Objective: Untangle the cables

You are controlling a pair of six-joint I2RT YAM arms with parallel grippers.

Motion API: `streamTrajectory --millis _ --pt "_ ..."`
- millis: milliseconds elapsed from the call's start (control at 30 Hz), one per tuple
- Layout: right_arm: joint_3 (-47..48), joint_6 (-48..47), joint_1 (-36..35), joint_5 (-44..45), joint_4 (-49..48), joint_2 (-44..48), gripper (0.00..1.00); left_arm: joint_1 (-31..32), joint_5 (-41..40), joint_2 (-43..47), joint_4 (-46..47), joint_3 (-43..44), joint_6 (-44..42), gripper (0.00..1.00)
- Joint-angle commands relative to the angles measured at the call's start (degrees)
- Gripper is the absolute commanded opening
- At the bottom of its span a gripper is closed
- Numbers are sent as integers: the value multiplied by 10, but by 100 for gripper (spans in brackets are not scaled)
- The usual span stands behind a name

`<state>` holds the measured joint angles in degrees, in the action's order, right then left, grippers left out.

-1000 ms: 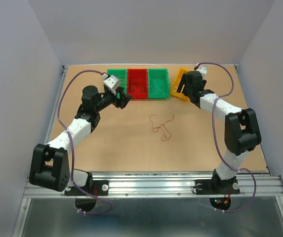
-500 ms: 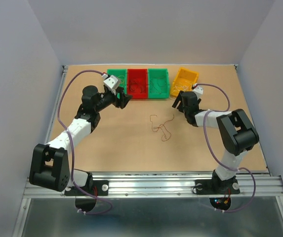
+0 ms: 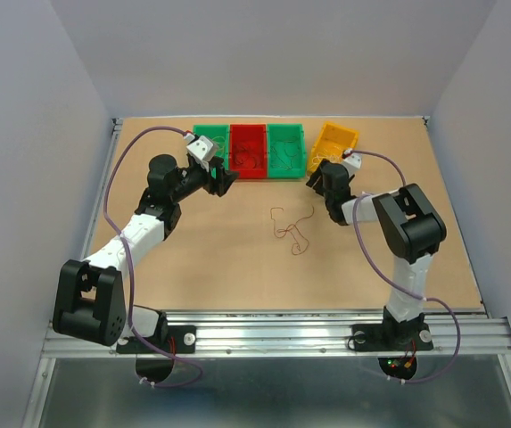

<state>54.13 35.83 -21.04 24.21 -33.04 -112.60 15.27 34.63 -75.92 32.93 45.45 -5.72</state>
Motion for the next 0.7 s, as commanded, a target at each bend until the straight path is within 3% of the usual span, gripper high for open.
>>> streamTrajectory --millis 0,167,267,300,400,567,667 --pt "40 13 0 22 -40 -32 66 1 6 4 19 18 -9 72" --pt "61 17 0 43 -39 -61 57 2 6 5 18 19 -8 72" --pt "63 13 0 50 -40 -64 33 1 8 4 17 20 -9 72" --pt "60 14 0 50 -40 -61 18 2 8 4 16 20 -9 72" --pt "40 13 0 45 -43 -36 2 1 8 5 16 20 -9 72" --pt "20 -13 0 24 -34 19 1 2 7 6 15 20 -8 72" --pt "51 -37 1 7 29 38 0 2 7 6 14 21 -8 71"
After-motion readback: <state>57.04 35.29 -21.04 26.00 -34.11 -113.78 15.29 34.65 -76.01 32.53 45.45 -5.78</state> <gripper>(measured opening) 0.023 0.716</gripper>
